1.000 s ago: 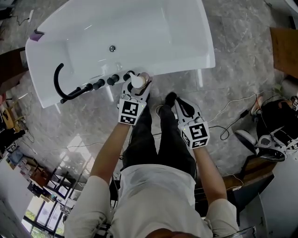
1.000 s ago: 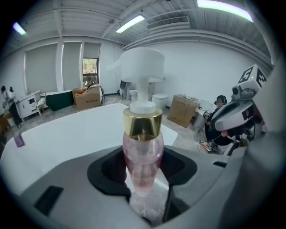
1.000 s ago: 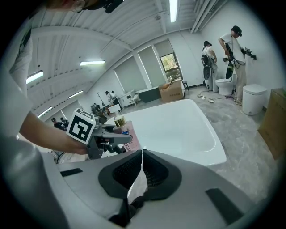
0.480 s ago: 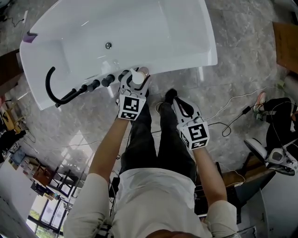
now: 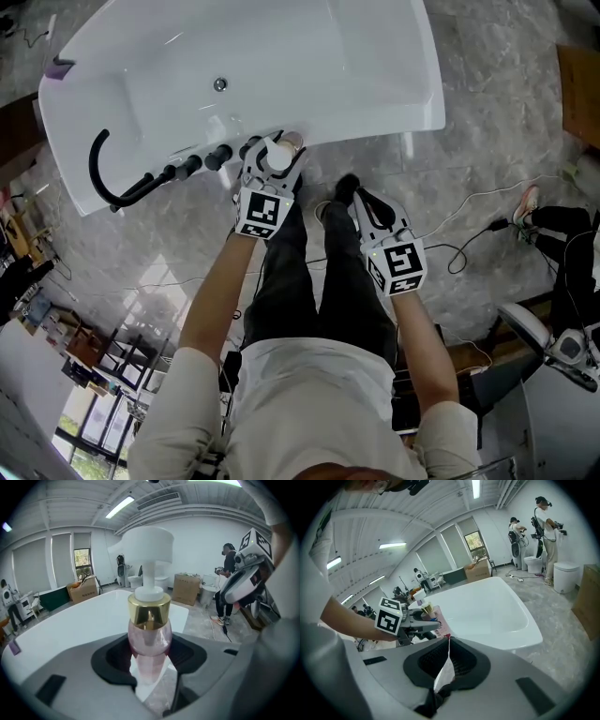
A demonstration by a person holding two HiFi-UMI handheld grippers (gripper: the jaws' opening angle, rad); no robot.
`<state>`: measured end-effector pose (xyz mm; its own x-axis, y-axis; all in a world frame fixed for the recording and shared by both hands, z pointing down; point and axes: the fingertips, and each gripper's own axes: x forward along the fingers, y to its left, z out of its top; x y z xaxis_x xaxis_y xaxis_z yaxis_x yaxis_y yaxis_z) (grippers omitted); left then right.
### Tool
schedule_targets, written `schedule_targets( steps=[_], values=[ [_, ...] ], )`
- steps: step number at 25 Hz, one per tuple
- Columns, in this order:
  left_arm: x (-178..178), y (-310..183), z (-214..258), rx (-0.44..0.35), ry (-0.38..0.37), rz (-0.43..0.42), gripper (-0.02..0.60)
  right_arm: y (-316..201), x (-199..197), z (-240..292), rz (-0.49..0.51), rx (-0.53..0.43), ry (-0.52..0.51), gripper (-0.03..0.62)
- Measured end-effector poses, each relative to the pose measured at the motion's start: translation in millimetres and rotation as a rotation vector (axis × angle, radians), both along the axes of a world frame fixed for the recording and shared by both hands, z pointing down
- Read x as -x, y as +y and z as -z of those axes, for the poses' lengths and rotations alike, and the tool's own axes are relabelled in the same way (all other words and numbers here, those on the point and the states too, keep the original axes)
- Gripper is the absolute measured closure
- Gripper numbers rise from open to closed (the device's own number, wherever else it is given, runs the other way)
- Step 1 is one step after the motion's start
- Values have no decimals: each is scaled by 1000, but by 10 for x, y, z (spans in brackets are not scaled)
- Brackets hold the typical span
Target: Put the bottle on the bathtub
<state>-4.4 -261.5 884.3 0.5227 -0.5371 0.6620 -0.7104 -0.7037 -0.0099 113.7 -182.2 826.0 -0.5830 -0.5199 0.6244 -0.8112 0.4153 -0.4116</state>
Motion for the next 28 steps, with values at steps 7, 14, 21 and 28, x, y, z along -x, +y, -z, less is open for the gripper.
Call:
schedule_targets(
  steps=[7,14,21,28],
  values=[
    [33,116,-20,-5,-19,-47,362,50,-34,-57,-2,10,4,562],
    [134,84,66,-12,-2,-48,336,98,49,-15,-17,22,6,563],
    [72,142,34,-27,-16,-66,273,207,21,-68,-28,27,3,562],
    [214,248,265,-22,-17,1,256,263,-55,131,-20,7,9,562]
  ],
)
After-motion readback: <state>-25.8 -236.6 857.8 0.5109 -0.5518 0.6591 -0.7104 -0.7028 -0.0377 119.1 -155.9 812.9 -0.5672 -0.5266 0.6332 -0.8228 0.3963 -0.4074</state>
